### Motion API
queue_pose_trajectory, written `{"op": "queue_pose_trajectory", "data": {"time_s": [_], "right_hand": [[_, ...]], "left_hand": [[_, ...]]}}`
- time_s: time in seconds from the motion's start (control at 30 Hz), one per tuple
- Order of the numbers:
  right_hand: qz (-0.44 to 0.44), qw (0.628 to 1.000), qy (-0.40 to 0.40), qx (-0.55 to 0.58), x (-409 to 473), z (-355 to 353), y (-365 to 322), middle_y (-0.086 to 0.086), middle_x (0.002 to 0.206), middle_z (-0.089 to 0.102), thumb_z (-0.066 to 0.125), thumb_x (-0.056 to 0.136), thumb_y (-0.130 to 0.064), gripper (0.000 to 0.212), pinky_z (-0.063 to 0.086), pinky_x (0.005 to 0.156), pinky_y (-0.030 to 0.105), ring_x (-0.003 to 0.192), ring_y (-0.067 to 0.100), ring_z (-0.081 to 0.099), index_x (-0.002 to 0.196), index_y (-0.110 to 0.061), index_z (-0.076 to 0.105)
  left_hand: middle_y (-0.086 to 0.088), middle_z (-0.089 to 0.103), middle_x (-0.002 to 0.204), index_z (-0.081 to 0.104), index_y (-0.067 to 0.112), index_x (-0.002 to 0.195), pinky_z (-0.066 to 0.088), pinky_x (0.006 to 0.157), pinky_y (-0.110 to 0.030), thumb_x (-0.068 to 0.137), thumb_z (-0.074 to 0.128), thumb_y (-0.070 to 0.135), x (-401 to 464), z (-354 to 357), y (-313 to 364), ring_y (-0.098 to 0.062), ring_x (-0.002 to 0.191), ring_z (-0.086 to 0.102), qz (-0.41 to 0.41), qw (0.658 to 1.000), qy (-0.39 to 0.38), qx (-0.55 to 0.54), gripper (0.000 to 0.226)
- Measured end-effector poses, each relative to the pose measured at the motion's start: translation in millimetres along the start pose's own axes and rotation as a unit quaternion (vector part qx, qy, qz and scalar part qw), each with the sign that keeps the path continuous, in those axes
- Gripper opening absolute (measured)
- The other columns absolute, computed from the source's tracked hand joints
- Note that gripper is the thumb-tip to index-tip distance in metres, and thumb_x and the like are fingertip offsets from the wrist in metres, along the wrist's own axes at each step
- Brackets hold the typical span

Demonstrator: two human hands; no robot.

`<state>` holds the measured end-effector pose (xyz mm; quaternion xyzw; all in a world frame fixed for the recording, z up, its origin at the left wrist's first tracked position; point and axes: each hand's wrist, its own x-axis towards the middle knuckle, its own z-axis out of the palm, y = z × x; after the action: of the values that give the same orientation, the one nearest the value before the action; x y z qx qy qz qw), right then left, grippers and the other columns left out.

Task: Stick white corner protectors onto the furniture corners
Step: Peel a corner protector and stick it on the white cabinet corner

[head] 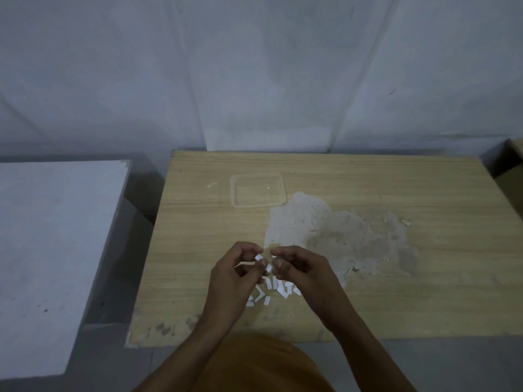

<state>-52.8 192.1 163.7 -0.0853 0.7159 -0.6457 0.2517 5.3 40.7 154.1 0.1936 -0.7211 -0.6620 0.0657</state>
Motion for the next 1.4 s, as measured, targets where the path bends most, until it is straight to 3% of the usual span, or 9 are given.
{"op": "queue_pose_trajectory", "data": {"time_s": [0.17,0.27,0.37,0.6,0.83,0.97,1.07,1.17,1.4], "right_hand": [[0.002,1.0,0.016,0.007,0.7,2.1,-2.1,0.0,0.089,0.076,0.068,0.087,-0.014,0.016,0.056,0.077,0.023,0.085,0.016,0.072,0.099,-0.023,0.074],[0.001,0.999,0.023,0.032,1.9,6.0,-2.6,0.003,0.088,0.076,0.068,0.087,-0.011,0.015,0.057,0.078,0.026,0.087,0.019,0.072,0.098,-0.019,0.074],[0.0,0.998,0.03,0.046,2.8,10.1,-3.4,0.003,0.087,0.076,0.067,0.087,-0.008,0.014,0.055,0.074,0.019,0.086,0.017,0.072,0.097,-0.016,0.074],[0.002,0.998,0.034,0.06,3.0,12.9,-6.3,0.006,0.085,0.076,0.065,0.088,-0.006,0.014,0.055,0.075,0.021,0.085,0.018,0.072,0.097,-0.013,0.074],[0.022,0.996,0.041,0.082,5.6,8.7,-12.7,0.005,0.087,0.074,0.064,0.09,-0.009,0.017,0.056,0.072,0.024,0.085,0.02,0.072,0.103,-0.017,0.069],[0.029,0.996,0.022,0.083,5.6,7.8,-16.9,0.006,0.085,0.074,0.067,0.086,-0.009,0.018,0.057,0.075,0.026,0.084,0.022,0.072,0.103,-0.016,0.068],[0.016,0.996,0.033,0.083,5.3,8.7,-18.8,0.006,0.086,0.075,0.066,0.087,-0.007,0.02,0.056,0.074,0.023,0.084,0.02,0.072,0.105,-0.015,0.064],[0.0,0.996,0.048,0.07,6.7,10.0,-20.2,0.006,0.085,0.075,0.067,0.086,-0.005,0.02,0.055,0.071,0.021,0.082,0.019,0.072,0.103,-0.014,0.062],[-0.03,0.998,0.048,0.007,8.5,11.0,-20.3,0.002,0.082,0.076,0.066,0.086,-0.005,0.019,0.057,0.074,0.023,0.079,0.016,0.072,0.099,-0.017,0.06]], "left_hand": [[0.014,0.073,0.088,0.071,0.029,0.096,0.057,0.058,-0.022,0.082,0.073,0.014,-3.3,0.0,3.2,-0.008,0.066,0.071,0.024,0.998,0.044,0.025,0.02],[0.014,0.074,0.077,0.073,0.025,0.101,0.051,0.058,-0.011,0.08,0.074,0.015,-5.7,0.8,2.9,-0.004,0.064,0.071,0.044,0.996,0.071,0.039,0.023],[0.016,0.074,0.076,0.074,0.022,0.102,0.052,0.061,-0.012,0.079,0.075,0.016,-6.1,1.4,3.3,-0.004,0.067,0.071,0.047,0.994,0.091,0.04,0.024],[0.017,0.074,0.078,0.074,0.024,0.094,0.053,0.063,-0.012,0.08,0.074,0.013,-3.3,-0.1,5.8,-0.001,0.071,0.071,0.073,0.991,0.103,0.051,0.018],[-0.003,0.072,0.078,0.069,0.014,0.084,0.058,0.068,-0.025,0.082,0.07,0.007,6.2,-2.5,12.9,-0.016,0.073,0.072,-0.014,0.995,0.072,-0.071,0.007],[0.001,0.07,0.082,0.069,0.019,0.084,0.06,0.072,-0.033,0.084,0.069,0.01,4.2,-2.9,14.3,-0.012,0.076,0.069,0.039,0.997,0.071,-0.003,0.009],[0.007,0.065,0.088,0.072,0.02,0.088,0.056,0.07,-0.023,0.084,0.07,0.012,3.0,-4.4,13.5,-0.009,0.082,0.066,0.127,0.984,0.084,0.095,0.01],[0.012,0.065,0.092,0.074,0.02,0.095,0.052,0.07,-0.013,0.084,0.07,0.016,2.7,-5.5,14.3,-0.001,0.085,0.065,0.147,0.978,0.07,0.134,0.012],[0.013,0.069,0.099,0.075,0.023,0.099,0.052,0.074,-0.011,0.08,0.073,0.021,5.9,-7.8,14.8,0.007,0.088,0.065,0.051,0.992,0.009,0.112,0.019]]}}
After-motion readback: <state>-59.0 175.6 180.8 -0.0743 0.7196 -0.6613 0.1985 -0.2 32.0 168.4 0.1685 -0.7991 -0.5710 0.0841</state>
